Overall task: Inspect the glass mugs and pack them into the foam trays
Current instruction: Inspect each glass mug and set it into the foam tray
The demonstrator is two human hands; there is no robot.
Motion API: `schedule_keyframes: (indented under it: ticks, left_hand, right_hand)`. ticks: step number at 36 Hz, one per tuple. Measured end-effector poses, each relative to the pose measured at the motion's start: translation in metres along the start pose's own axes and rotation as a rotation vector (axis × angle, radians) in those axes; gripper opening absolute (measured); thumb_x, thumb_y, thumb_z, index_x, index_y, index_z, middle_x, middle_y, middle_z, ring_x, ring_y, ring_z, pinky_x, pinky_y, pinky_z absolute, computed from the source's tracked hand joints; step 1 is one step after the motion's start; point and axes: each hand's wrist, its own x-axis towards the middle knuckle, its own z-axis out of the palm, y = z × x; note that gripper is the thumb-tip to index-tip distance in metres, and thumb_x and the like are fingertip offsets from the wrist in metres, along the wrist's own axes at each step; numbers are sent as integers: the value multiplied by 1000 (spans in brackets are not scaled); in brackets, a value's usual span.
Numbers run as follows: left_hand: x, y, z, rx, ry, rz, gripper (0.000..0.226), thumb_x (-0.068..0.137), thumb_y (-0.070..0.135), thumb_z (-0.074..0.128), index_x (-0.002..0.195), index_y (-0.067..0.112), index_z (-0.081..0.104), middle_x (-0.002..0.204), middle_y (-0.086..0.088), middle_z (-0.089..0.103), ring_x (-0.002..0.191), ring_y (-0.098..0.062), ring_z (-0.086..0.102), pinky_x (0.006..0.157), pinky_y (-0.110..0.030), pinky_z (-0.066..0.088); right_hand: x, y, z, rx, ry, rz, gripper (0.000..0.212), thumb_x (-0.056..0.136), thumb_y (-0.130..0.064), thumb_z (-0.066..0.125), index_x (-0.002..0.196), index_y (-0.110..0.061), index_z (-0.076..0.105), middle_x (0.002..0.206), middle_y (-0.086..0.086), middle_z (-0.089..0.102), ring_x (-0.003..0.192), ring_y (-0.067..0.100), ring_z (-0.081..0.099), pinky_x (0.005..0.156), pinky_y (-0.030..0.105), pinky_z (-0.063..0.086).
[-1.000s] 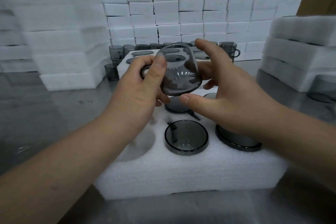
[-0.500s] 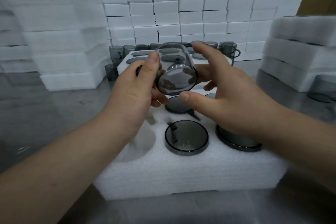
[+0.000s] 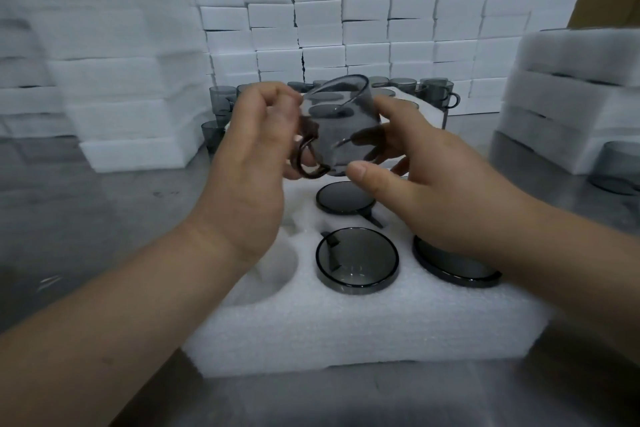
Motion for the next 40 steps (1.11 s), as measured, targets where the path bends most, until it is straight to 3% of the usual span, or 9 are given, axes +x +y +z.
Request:
schedule_keyframes:
  ticks: [3,8,11,15,23,26,28,33,40]
  left_hand:
    - [4,3,-5,-24,59,-1,33,79,59,33,91,42,60,80,7,64,68,-13,57,65,-31,44]
    - [7,3,-6,52,-17,-20,26,82,32,42,93,43,62,91,6,66,80,-16,62,75,-37,50]
    - [6,2,-5,69,-104,-47,22,80,39,47,94,53,58,102,9,65,94,-10,64,88,-40,51]
    - [7,5,-8,37,-209,-21,34,77,50,51,109,58,45,105,13,67,104,-9,63,89,-35,48]
    - [12,2,-24,-24,-310,-58,52,64,44,58,116,40,50,94,11,70,91,-10,66,72,-22,51]
    - [11,0,-23,-51,-323,-47,49,63,41,58,111,32,55,89,14,69,89,-5,65,71,-18,50]
    - [11,-1,-24,-36,-318,-21,45,62,40,58,106,30,57,86,15,68,90,-5,63,73,-20,50]
    - [15,-5,-32,44,-240,65,42,60,39,56,99,25,53,86,7,56,82,-2,58,73,-16,48]
    - [17,-24,-52,239,-66,187,36,64,43,50,95,24,48,84,3,53,74,-1,53,71,-13,42]
  right_hand:
    - [0,0,-1,51,-57,-42,64,87,-57,38,143,-27,25,118,-13,59,107,4,54,91,37,46]
    - [0,0,-2,119,-93,-78,65,84,-50,36,144,-27,24,125,-16,55,113,5,52,97,36,42]
    - [2,0,-2,173,-102,-87,62,86,-47,35,143,-25,27,128,-15,54,117,7,51,100,38,40]
    - [2,0,0,163,-145,-87,64,86,-47,33,145,-26,23,130,-11,54,121,11,49,103,39,38]
    - [1,-4,-1,-8,-257,-27,76,80,-59,24,149,-33,4,125,-9,57,117,13,50,99,39,40]
    - [-1,-7,-2,-44,-294,-22,80,78,-71,11,148,-34,6,123,-10,58,114,13,51,97,38,41]
    - [-1,-8,-2,-62,-306,-18,87,68,-72,15,147,-36,9,120,-11,59,112,13,52,96,38,42]
    - [-1,-6,-1,-53,-291,22,87,66,-74,17,146,-42,10,136,-21,46,121,0,43,102,29,35]
    - [-2,-6,1,-39,-273,23,91,57,-77,13,142,-45,21,131,-25,47,108,-8,44,97,28,38]
